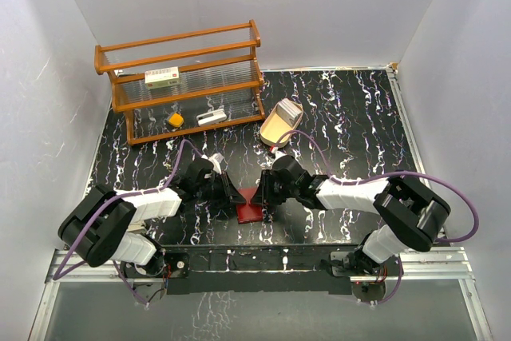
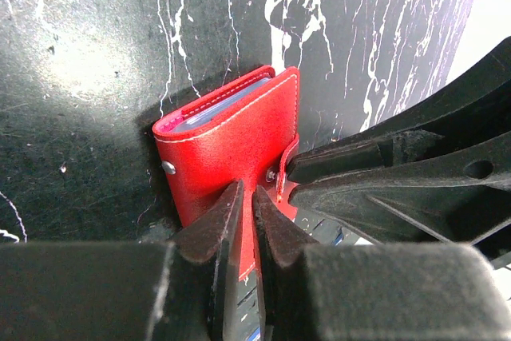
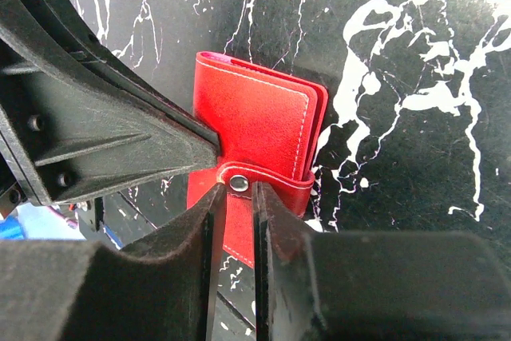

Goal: Put the credit cards into the card holder
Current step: Close the card holder at the center of the board.

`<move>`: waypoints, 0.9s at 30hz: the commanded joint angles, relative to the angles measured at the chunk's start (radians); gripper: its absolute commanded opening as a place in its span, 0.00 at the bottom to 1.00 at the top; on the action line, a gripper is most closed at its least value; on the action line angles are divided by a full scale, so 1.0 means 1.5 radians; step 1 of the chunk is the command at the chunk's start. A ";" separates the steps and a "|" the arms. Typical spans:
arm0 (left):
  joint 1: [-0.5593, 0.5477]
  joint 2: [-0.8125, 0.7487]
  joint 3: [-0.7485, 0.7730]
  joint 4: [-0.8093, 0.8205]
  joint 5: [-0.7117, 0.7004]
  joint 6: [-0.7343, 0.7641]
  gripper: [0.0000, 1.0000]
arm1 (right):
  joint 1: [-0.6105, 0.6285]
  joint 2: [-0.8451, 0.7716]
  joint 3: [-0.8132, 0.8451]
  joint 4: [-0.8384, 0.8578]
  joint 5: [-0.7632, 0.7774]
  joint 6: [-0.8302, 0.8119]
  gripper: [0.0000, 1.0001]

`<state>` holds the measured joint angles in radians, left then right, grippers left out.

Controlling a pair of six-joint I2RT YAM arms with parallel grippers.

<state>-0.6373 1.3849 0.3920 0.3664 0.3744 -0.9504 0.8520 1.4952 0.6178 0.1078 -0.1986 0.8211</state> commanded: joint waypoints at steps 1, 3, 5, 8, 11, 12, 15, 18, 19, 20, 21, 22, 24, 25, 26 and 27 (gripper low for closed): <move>-0.002 -0.009 -0.017 -0.040 -0.026 0.011 0.10 | 0.008 0.001 0.032 -0.025 0.038 -0.018 0.17; -0.002 -0.008 -0.016 -0.041 -0.026 0.011 0.11 | 0.009 0.008 0.036 -0.028 0.041 -0.020 0.16; -0.002 -0.008 -0.015 -0.043 -0.025 0.012 0.11 | 0.010 0.015 0.038 -0.028 0.041 -0.019 0.15; -0.002 -0.008 -0.017 -0.046 -0.027 0.010 0.11 | 0.013 0.020 0.041 -0.027 0.044 -0.018 0.14; -0.002 -0.008 -0.021 -0.042 -0.027 0.009 0.11 | 0.018 0.024 0.051 -0.045 0.058 -0.022 0.13; -0.002 -0.008 -0.021 -0.042 -0.027 0.009 0.11 | 0.020 0.026 0.054 -0.051 0.062 -0.023 0.12; -0.002 -0.008 -0.020 -0.041 -0.027 0.009 0.11 | 0.023 0.033 0.065 -0.072 0.068 -0.030 0.12; -0.002 -0.008 -0.022 -0.037 -0.027 0.008 0.11 | 0.029 0.040 0.076 -0.097 0.075 -0.038 0.10; -0.002 -0.008 -0.021 -0.035 -0.026 0.008 0.12 | 0.031 0.042 0.079 -0.102 0.076 -0.041 0.10; -0.002 -0.008 -0.021 -0.035 -0.026 0.008 0.12 | 0.033 0.045 0.082 -0.108 0.075 -0.042 0.11; -0.002 -0.008 -0.021 -0.034 -0.026 0.008 0.12 | 0.034 0.050 0.087 -0.117 0.075 -0.044 0.11; -0.002 -0.008 -0.021 -0.034 -0.026 0.008 0.12 | 0.035 0.055 0.091 -0.126 0.075 -0.046 0.10; -0.002 -0.008 -0.021 -0.031 -0.026 0.007 0.12 | 0.039 0.063 0.100 -0.145 0.077 -0.051 0.10; -0.002 -0.008 -0.022 -0.031 -0.026 0.007 0.12 | 0.039 0.064 0.104 -0.154 0.080 -0.052 0.10; -0.002 -0.008 -0.021 -0.031 -0.026 0.007 0.12 | 0.040 0.066 0.108 -0.161 0.083 -0.054 0.10; -0.002 -0.008 -0.020 -0.031 -0.026 0.008 0.12 | 0.041 0.065 0.111 -0.167 0.086 -0.056 0.10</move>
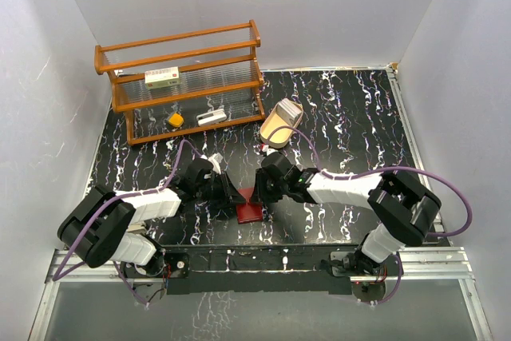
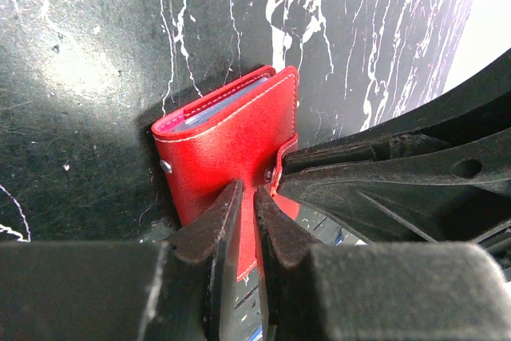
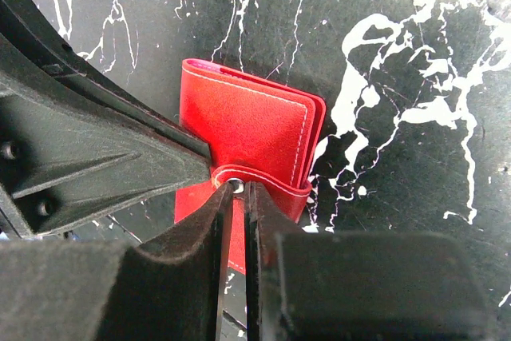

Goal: Put the credit cards into the card holder
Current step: Close the card holder at the center of the board.

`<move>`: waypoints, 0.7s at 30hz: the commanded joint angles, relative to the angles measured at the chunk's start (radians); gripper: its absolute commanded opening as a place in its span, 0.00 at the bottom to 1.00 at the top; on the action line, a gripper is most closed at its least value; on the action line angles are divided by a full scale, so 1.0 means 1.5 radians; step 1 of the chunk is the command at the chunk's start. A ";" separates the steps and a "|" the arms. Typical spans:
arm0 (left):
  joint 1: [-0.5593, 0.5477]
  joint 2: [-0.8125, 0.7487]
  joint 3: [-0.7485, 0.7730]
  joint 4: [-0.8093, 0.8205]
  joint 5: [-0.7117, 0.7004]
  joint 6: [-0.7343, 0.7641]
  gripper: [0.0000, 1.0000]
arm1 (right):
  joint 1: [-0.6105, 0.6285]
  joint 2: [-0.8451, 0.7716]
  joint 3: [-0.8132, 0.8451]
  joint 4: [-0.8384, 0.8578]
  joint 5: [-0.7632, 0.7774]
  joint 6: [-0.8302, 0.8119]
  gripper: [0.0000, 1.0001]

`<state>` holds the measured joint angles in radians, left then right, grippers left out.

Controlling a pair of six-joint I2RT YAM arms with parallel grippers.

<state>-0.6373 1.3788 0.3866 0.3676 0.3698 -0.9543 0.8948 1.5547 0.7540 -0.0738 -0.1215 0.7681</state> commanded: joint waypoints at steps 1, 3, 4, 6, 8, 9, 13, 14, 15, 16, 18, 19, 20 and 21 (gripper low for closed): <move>-0.002 -0.003 -0.016 -0.032 -0.023 0.010 0.12 | 0.013 0.023 0.022 -0.051 0.039 -0.021 0.10; -0.002 -0.002 -0.016 -0.032 -0.023 0.010 0.12 | 0.013 0.019 0.030 -0.064 0.047 -0.023 0.10; -0.002 -0.002 -0.017 -0.031 -0.023 0.010 0.13 | 0.013 0.018 0.036 -0.070 0.050 -0.027 0.10; -0.002 -0.003 -0.022 -0.029 -0.025 0.008 0.13 | 0.013 0.016 0.048 -0.089 0.060 -0.033 0.10; -0.002 -0.002 -0.026 -0.026 -0.025 0.006 0.13 | 0.013 0.011 0.058 -0.100 0.065 -0.038 0.10; -0.002 -0.002 -0.027 -0.025 -0.025 0.005 0.13 | 0.013 0.006 0.062 -0.103 0.067 -0.039 0.10; -0.002 -0.003 -0.025 -0.029 -0.028 0.005 0.14 | 0.012 -0.025 0.065 -0.103 0.076 -0.038 0.10; -0.002 -0.003 -0.025 -0.031 -0.029 0.004 0.14 | 0.013 -0.029 0.066 -0.103 0.077 -0.038 0.10; -0.002 -0.002 -0.025 -0.030 -0.029 0.004 0.14 | 0.013 -0.030 0.067 -0.104 0.079 -0.038 0.11; -0.002 -0.002 -0.025 -0.029 -0.029 0.004 0.14 | 0.013 -0.031 0.068 -0.104 0.079 -0.038 0.11; -0.002 0.000 -0.023 -0.028 -0.028 0.004 0.14 | 0.013 -0.029 0.070 -0.102 0.079 -0.037 0.11; -0.002 0.001 -0.021 -0.029 -0.027 0.003 0.14 | 0.013 -0.028 0.070 -0.100 0.079 -0.037 0.12; -0.002 0.001 -0.021 -0.031 -0.027 0.004 0.14 | 0.013 -0.029 0.069 -0.097 0.080 -0.036 0.12; -0.002 0.002 -0.020 -0.031 -0.027 0.004 0.14 | 0.013 -0.031 0.068 -0.093 0.079 -0.036 0.13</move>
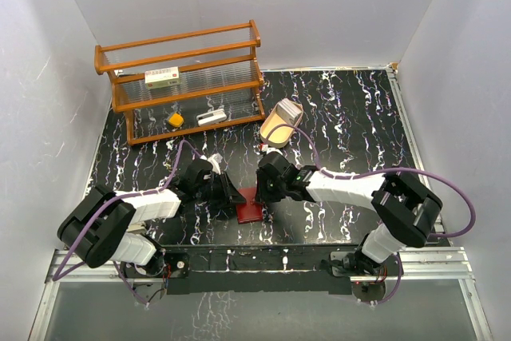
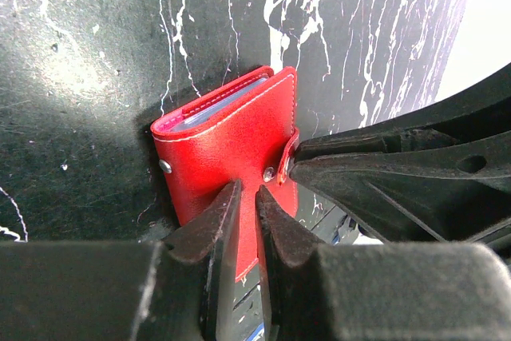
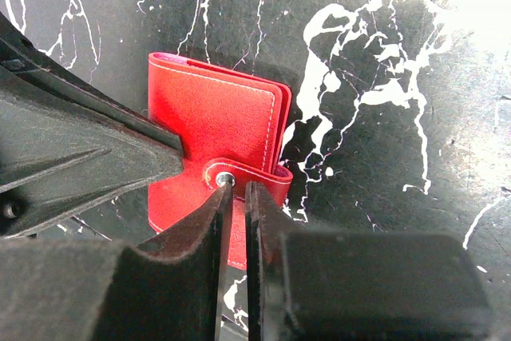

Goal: Put the credit cards into the card holder
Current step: Close the card holder at the center of the board.

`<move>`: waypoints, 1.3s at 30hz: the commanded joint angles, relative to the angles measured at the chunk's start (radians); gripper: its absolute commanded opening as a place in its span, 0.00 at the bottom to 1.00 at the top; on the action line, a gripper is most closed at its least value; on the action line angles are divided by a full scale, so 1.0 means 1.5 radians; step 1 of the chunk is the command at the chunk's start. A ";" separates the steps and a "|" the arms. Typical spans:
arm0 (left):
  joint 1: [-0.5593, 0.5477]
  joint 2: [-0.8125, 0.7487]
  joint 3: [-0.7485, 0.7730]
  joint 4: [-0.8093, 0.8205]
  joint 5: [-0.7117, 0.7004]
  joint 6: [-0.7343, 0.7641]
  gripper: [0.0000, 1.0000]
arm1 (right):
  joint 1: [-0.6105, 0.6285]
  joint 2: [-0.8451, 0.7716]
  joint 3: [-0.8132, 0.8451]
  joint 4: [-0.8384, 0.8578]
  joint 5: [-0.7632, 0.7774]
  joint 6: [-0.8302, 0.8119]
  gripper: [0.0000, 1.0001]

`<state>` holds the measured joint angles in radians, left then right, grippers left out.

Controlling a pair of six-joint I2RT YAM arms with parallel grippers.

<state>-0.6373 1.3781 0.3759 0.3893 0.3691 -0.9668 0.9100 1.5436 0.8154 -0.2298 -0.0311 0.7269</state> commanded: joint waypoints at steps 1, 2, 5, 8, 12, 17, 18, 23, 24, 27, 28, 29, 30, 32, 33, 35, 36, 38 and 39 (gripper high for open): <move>-0.002 0.004 -0.012 -0.046 -0.026 0.013 0.14 | 0.003 -0.025 0.025 0.015 0.020 -0.008 0.13; -0.002 0.005 -0.013 -0.045 -0.026 0.013 0.14 | 0.003 -0.026 0.023 0.019 0.021 -0.007 0.13; -0.002 0.008 -0.011 -0.045 -0.025 0.013 0.14 | 0.003 -0.034 0.018 0.034 0.017 -0.006 0.14; -0.003 0.014 -0.007 -0.044 -0.023 0.013 0.14 | 0.003 -0.044 0.013 0.043 0.017 -0.004 0.14; -0.003 0.019 -0.002 -0.042 -0.021 0.012 0.14 | 0.003 -0.053 0.010 0.052 0.014 -0.002 0.14; -0.003 0.018 0.000 -0.046 -0.022 0.013 0.14 | 0.003 -0.044 0.010 0.043 0.024 0.000 0.15; -0.004 0.018 0.000 -0.047 -0.022 0.013 0.14 | 0.002 -0.042 0.009 0.041 0.023 0.000 0.15; -0.004 0.020 0.001 -0.047 -0.023 0.012 0.14 | 0.002 -0.028 0.002 0.049 0.018 0.005 0.19; -0.004 0.021 0.003 -0.046 -0.023 0.012 0.14 | 0.003 -0.026 0.000 0.052 0.014 0.006 0.19; -0.005 0.024 0.006 -0.048 -0.021 0.013 0.14 | 0.003 -0.017 -0.002 0.061 0.001 0.008 0.19; -0.005 0.025 0.006 -0.047 -0.021 0.013 0.14 | 0.003 -0.016 -0.002 0.063 -0.002 0.010 0.19; -0.005 0.025 0.007 -0.048 -0.020 0.013 0.14 | 0.002 -0.015 -0.003 0.064 -0.005 0.012 0.19; -0.005 0.025 0.007 -0.048 -0.021 0.014 0.14 | 0.003 -0.015 -0.003 0.067 -0.006 0.013 0.19; -0.006 0.026 0.007 -0.049 -0.021 0.014 0.14 | 0.003 -0.014 -0.006 0.070 -0.010 0.016 0.19; -0.006 0.025 0.007 -0.049 -0.021 0.014 0.14 | 0.003 -0.015 -0.007 0.071 -0.012 0.016 0.19; -0.006 0.025 0.006 -0.048 -0.021 0.013 0.14 | 0.003 -0.013 -0.009 0.077 -0.017 0.019 0.19; -0.006 0.025 0.006 -0.046 -0.021 0.013 0.14 | 0.003 -0.013 -0.011 0.081 -0.020 0.021 0.19; -0.006 0.025 0.005 -0.045 -0.022 0.012 0.14 | 0.003 -0.011 -0.014 0.085 -0.024 0.023 0.19; -0.006 0.025 0.005 -0.044 -0.021 0.011 0.14 | 0.002 -0.010 -0.014 0.085 -0.025 0.023 0.19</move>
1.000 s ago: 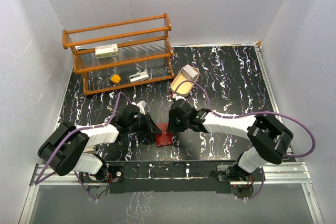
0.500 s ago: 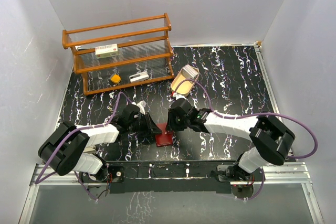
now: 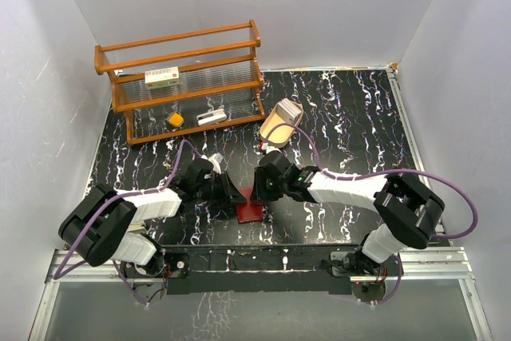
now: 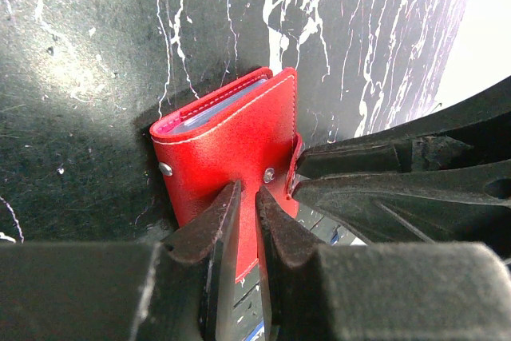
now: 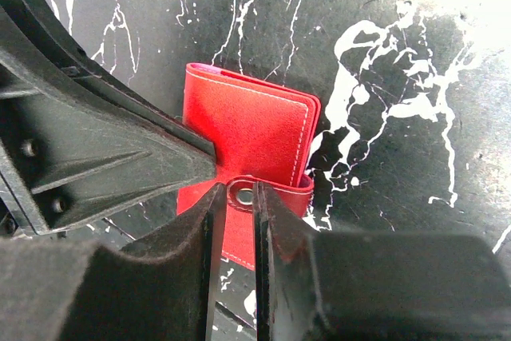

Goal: Put the credit cards into the card holder
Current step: Close the card holder at the center of the board.

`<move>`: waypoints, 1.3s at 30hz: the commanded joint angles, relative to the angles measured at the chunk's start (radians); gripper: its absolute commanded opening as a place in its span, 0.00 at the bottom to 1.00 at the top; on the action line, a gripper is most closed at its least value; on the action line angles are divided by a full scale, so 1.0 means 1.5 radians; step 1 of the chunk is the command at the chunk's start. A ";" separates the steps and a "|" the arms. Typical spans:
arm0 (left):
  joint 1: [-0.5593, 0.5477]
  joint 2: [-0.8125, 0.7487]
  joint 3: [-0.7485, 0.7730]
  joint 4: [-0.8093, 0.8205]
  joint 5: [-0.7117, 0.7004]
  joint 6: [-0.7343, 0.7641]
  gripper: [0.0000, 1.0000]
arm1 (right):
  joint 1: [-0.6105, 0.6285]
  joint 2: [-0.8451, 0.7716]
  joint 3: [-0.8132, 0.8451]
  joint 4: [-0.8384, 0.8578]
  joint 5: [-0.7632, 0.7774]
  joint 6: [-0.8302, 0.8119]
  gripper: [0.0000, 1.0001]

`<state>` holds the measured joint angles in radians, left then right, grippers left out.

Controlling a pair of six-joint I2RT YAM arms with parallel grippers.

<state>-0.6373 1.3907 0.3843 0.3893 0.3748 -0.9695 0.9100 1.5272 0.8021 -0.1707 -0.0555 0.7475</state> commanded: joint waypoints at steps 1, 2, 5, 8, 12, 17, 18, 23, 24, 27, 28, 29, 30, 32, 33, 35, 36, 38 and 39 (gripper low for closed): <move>-0.006 0.017 -0.002 -0.043 -0.025 0.012 0.14 | 0.003 0.003 -0.006 0.046 -0.010 0.010 0.19; -0.006 0.018 -0.001 -0.043 -0.024 0.012 0.14 | 0.003 0.004 -0.008 0.047 -0.012 0.011 0.19; -0.007 0.019 -0.001 -0.042 -0.024 0.011 0.14 | 0.003 0.006 -0.014 0.052 -0.013 0.014 0.18; -0.007 0.019 -0.002 -0.040 -0.024 0.010 0.14 | 0.003 0.010 -0.015 0.051 -0.013 0.013 0.16; -0.007 0.019 -0.005 -0.039 -0.024 0.010 0.14 | 0.003 0.010 -0.015 0.047 -0.011 0.012 0.16; -0.007 0.019 -0.003 -0.038 -0.024 0.010 0.14 | 0.003 0.008 -0.014 0.042 -0.005 0.010 0.15; -0.007 0.020 -0.004 -0.037 -0.023 0.009 0.14 | 0.003 0.007 -0.014 0.042 -0.005 0.010 0.15; -0.008 0.023 -0.004 -0.032 -0.020 0.007 0.14 | 0.006 0.013 -0.012 0.048 -0.011 0.008 0.12; -0.008 0.024 -0.004 -0.031 -0.020 0.007 0.14 | 0.006 0.014 -0.011 0.047 -0.010 0.008 0.12; -0.007 0.025 -0.004 -0.029 -0.019 0.007 0.14 | 0.008 0.018 -0.007 0.040 -0.005 0.005 0.11; -0.008 0.025 -0.004 -0.029 -0.019 0.006 0.13 | 0.008 0.020 -0.006 0.036 -0.004 0.004 0.10; -0.008 0.025 -0.004 -0.028 -0.019 0.006 0.13 | 0.009 0.022 -0.004 0.033 -0.002 0.002 0.10; -0.008 0.025 -0.004 -0.028 -0.019 0.006 0.13 | 0.010 0.024 -0.002 0.028 -0.001 0.001 0.09; -0.009 0.027 -0.004 -0.029 -0.019 0.007 0.13 | 0.012 0.029 0.003 0.019 0.003 -0.003 0.08; -0.009 0.027 -0.004 -0.028 -0.018 0.006 0.13 | 0.013 0.031 0.006 0.011 0.007 -0.004 0.08; -0.009 0.028 -0.004 -0.029 -0.017 0.007 0.13 | 0.017 0.037 0.012 -0.003 0.015 -0.008 0.08; -0.009 0.027 -0.004 -0.029 -0.017 0.008 0.13 | 0.018 0.040 0.015 -0.009 0.017 -0.010 0.08; -0.009 0.027 -0.006 -0.027 -0.017 0.007 0.13 | 0.021 0.049 0.021 -0.019 0.021 -0.013 0.08; -0.009 0.028 -0.007 -0.025 -0.017 0.006 0.13 | 0.022 0.054 0.023 -0.024 0.025 -0.014 0.08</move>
<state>-0.6373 1.4010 0.3843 0.4042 0.3817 -0.9798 0.9230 1.5623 0.8059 -0.1642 -0.0528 0.7494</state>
